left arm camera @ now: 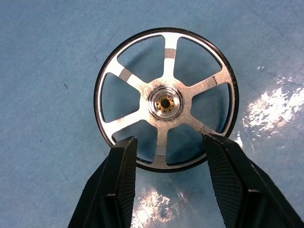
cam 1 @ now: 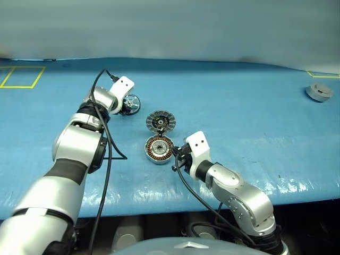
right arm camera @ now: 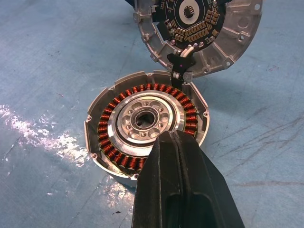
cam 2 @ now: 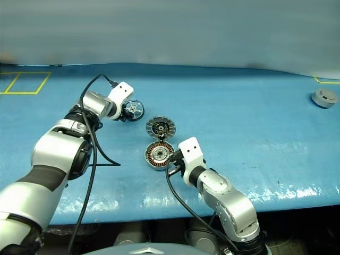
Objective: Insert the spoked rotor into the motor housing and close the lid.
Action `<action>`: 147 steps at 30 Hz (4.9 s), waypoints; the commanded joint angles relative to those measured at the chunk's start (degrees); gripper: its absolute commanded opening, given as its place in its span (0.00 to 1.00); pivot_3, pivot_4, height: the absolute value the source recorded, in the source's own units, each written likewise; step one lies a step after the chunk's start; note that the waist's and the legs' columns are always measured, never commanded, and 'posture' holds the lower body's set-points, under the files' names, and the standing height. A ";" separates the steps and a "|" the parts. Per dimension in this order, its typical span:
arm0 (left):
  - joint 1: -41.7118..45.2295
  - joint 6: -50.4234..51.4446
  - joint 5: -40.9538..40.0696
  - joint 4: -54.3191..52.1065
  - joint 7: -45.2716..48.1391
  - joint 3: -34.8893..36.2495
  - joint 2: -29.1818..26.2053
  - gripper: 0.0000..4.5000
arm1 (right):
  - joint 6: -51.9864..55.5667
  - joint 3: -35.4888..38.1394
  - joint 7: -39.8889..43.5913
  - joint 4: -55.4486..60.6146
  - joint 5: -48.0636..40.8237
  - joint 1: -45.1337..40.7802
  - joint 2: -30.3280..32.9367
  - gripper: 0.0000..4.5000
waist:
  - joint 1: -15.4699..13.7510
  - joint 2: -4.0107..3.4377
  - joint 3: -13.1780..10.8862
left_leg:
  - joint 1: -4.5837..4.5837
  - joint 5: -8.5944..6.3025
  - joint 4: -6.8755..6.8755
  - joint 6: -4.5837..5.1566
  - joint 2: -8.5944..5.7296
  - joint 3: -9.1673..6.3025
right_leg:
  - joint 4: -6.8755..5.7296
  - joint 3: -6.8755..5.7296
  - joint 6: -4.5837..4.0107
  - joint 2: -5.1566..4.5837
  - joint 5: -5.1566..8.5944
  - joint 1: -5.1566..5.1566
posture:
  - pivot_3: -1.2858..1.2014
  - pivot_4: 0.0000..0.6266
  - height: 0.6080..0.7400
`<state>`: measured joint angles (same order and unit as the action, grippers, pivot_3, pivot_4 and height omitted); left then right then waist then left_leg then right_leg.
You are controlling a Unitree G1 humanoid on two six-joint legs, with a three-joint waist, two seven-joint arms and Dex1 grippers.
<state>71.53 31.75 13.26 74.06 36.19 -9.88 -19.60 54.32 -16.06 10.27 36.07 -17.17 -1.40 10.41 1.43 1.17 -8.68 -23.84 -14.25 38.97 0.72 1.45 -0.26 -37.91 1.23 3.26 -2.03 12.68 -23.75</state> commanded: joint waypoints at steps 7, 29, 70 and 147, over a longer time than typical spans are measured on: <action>-1.46 -1.57 0.21 -0.14 -0.94 0.09 0.95 0.26 | -0.42 0.55 -0.47 2.54 -0.30 -0.13 -0.38 0.00 | -0.06 0.00 0.01 | 0.04 0.00 0.01 0.00 0.00 0.00 | -0.01 0.00 0.02 0.00 0.00 0.04 | 0.52 0.24 1.00; -25.30 4.91 2.40 -44.40 29.20 -10.06 -18.42 0.02 | -1.45 0.00 0.33 0.99 -0.19 -0.48 -1.38 0.00 | 1.47 -0.06 0.04 | 0.24 0.00 -0.16 0.00 0.19 0.03 | -0.06 0.20 -0.15 0.12 0.02 0.02 | 0.52 0.24 1.00; -35.33 18.54 -21.79 -88.91 24.24 -10.97 -21.02 0.02 | -43.44 3.02 16.81 -13.67 2.80 19.42 6.72 0.00 | -0.32 -0.13 -0.09 | 0.26 0.00 -0.13 0.00 0.19 0.16 | 0.01 0.30 -0.23 0.16 0.43 0.03 | 0.52 0.24 1.00; -44.97 7.06 -34.55 -92.84 12.40 14.53 -7.32 0.01 | -44.21 1.35 15.84 -18.14 5.50 17.62 3.28 0.00 | -0.41 -0.23 -0.09 | 0.37 0.00 -0.02 0.00 0.23 0.14 | -0.05 0.76 -0.21 0.34 0.39 0.10 | 0.52 0.24 1.00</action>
<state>26.42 42.04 -19.84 -17.71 49.98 2.15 -27.59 10.47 -15.06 26.18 16.18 -11.45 16.63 13.89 1.01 0.94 -8.78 -23.47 -14.25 38.95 0.72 1.68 -0.12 -37.97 2.00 3.05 -1.69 13.07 -23.65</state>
